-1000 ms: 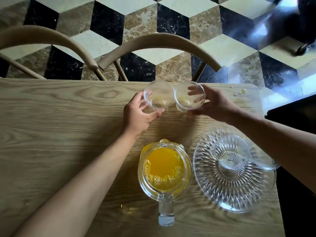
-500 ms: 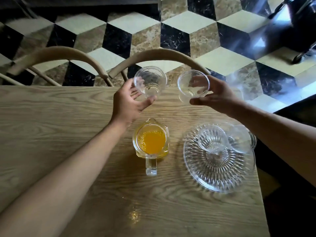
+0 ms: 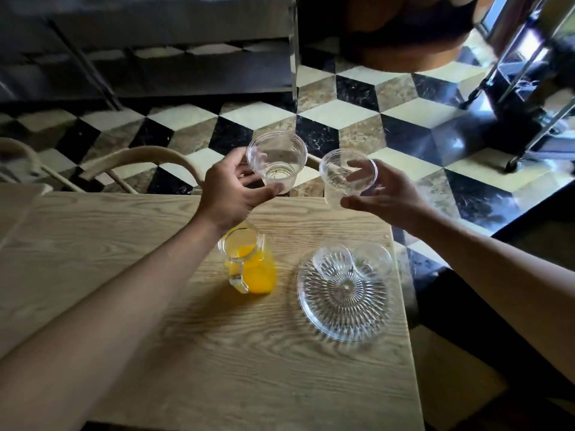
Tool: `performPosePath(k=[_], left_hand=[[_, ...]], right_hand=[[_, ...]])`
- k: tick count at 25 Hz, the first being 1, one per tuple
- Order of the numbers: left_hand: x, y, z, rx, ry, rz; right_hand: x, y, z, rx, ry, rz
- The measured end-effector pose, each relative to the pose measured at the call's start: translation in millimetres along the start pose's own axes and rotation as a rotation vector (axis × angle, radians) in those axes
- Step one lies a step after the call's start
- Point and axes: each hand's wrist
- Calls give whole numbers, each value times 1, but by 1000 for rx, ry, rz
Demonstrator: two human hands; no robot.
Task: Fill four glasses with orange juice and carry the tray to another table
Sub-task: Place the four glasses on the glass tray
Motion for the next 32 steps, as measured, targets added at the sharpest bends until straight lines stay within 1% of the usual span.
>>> performPosePath(k=[2,5,8,13,17,22,26,32], left_hand=[[19,9,23,-10,15,10],[50,5,63,-67,75,45],[78,-14,105,-155,112,77],[117,-56,157,-251,131,28],[137,-87,177,-350,116,40],[151,-124,183,-359,63,29],[164,-141,189,-383,49,7],[168,-158,195,-424,27,19]], right_hand=[[-10,0,21,-6,2,-19],[-17,15,57,21,5,-45],[-15,38,95,62,18,-28],[3,71,152,139,32,4],[19,89,174,210,57,48],[43,119,197,290,145,13],[59,139,209,331,189,45],[70,155,212,384,186,47]])
Point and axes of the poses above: each hand's wrist, its own z-axis away from the middle knuckle, its own x-axis out of the palm, y = z × x, and after that the axes turned 1 degree about -x, right-handed
